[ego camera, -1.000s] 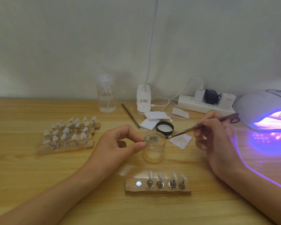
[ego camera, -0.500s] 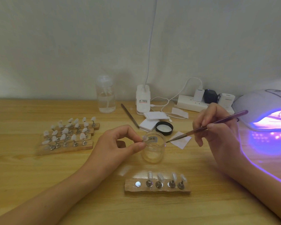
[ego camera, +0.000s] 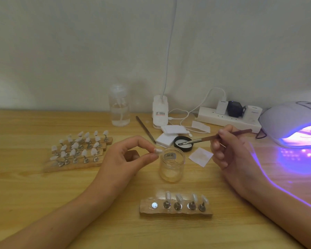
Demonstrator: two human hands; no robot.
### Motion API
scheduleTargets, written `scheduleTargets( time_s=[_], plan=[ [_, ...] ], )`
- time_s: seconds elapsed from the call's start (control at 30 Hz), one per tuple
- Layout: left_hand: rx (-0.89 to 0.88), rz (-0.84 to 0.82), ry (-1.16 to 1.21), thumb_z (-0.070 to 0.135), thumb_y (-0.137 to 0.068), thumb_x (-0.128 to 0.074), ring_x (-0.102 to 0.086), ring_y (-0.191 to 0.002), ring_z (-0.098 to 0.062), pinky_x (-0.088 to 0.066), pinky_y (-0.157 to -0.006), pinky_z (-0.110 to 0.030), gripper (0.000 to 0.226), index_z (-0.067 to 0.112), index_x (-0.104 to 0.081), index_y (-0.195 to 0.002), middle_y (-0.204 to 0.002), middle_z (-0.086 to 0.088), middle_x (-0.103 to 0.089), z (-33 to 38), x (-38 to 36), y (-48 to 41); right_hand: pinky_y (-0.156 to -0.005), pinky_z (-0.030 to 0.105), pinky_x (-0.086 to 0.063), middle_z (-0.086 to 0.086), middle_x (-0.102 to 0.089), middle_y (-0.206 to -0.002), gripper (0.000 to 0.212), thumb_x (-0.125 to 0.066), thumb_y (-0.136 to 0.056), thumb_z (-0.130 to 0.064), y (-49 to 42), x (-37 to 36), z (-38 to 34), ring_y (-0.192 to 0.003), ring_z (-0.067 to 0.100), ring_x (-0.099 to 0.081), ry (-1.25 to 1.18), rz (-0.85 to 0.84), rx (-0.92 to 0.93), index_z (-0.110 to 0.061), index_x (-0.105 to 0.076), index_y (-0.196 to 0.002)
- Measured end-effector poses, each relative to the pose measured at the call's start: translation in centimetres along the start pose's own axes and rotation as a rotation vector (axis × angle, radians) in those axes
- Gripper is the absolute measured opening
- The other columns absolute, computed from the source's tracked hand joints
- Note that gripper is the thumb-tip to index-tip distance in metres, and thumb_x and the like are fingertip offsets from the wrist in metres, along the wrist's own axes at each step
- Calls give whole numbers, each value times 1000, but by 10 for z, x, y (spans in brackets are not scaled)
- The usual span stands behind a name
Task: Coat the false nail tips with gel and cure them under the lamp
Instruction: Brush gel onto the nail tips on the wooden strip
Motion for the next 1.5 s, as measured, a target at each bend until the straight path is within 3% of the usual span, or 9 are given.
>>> scheduleTargets(
  time_s=[0.17,0.3,0.4,0.53,0.73,0.9,1.07,1.33,1.5],
  plan=[
    [39,-71,5,41,-65,-75,-43,-50,-5,-41,-49,-14,17,29,-74,-77,-88,5,-74,16,3,-2,-39,14,-34,-2,-52,-61,20,-59,-86,-23,2,-5,-1,-47,6,-43,-7,-27,-54,-24,-54,-67],
    [49,-173,-5,42,-64,-75,-44,-53,-5,-37,-48,-11,17,29,-73,-75,-92,1,-75,33,19,-6,-39,14,-34,-1,-51,-60,21,-57,-87,-21,2,-5,-3,-47,6,-43,-14,-24,-82,-22,-50,-68],
    [109,-363,-79,37,-68,-77,-52,-75,-20,-42,-65,-17,10,31,-73,-76,-89,6,-74,29,23,2,-38,14,-33,-1,-50,-60,21,-57,-86,-23,2,-4,-2,-46,6,-42,-4,-20,-101,-23,-51,-66],
    [138,-590,-185,30,-70,-82,-45,-76,-12,-39,-68,-17,10,36,-75,-74,-87,9,-62,21,14,15,-39,14,-33,-1,-51,-60,21,-57,-87,-23,1,-5,-2,-47,6,-43,16,-14,-103,-23,-51,-66],
    [98,-605,-199,36,-67,-79,-50,-85,-33,-44,-73,-35,11,42,-75,-75,-88,-1,-58,14,10,17,-37,14,-34,-1,-52,-59,20,-57,-85,-25,1,-5,0,-45,6,-44,49,-31,-108,-24,-54,-66],
    [81,-586,-194,34,-67,-80,-48,-75,-13,-41,-69,-19,12,43,-75,-75,-79,13,-56,8,8,18,-37,14,-33,-1,-52,-59,17,-58,-84,-25,0,-5,1,-46,6,-45,46,-15,-113,-22,-53,-68],
    [70,-577,-219,38,-67,-79,-47,-74,-7,-41,-67,-15,11,43,-75,-75,-79,15,-56,6,7,19,-37,14,-33,0,-52,-59,20,-54,-91,-20,0,-4,2,-46,6,-44,55,2,-118,-19,-50,-72],
    [114,-600,-336,24,-76,-83,-55,-90,0,-42,-78,-9,24,36,-72,-94,-98,26,-65,10,8,20,-37,14,-34,0,-52,-59,23,-56,-89,-21,-1,-4,3,-46,7,-44,41,5,-133,-22,-54,-67],
    [103,-532,-361,24,-76,-84,-58,-96,-6,-48,-89,-21,23,34,-71,-93,-99,22,-68,11,-4,32,-38,14,-33,0,-52,-59,26,-55,-91,-21,-1,-4,2,-46,7,-44,42,11,-140,-23,-55,-66]
  ],
)
Point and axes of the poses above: each hand's wrist, its own y-axis away from the middle knuckle, its own x-axis out of the back of the hand, z = x × y, the point moved 2 cm from there along -y, towards the middle knuckle
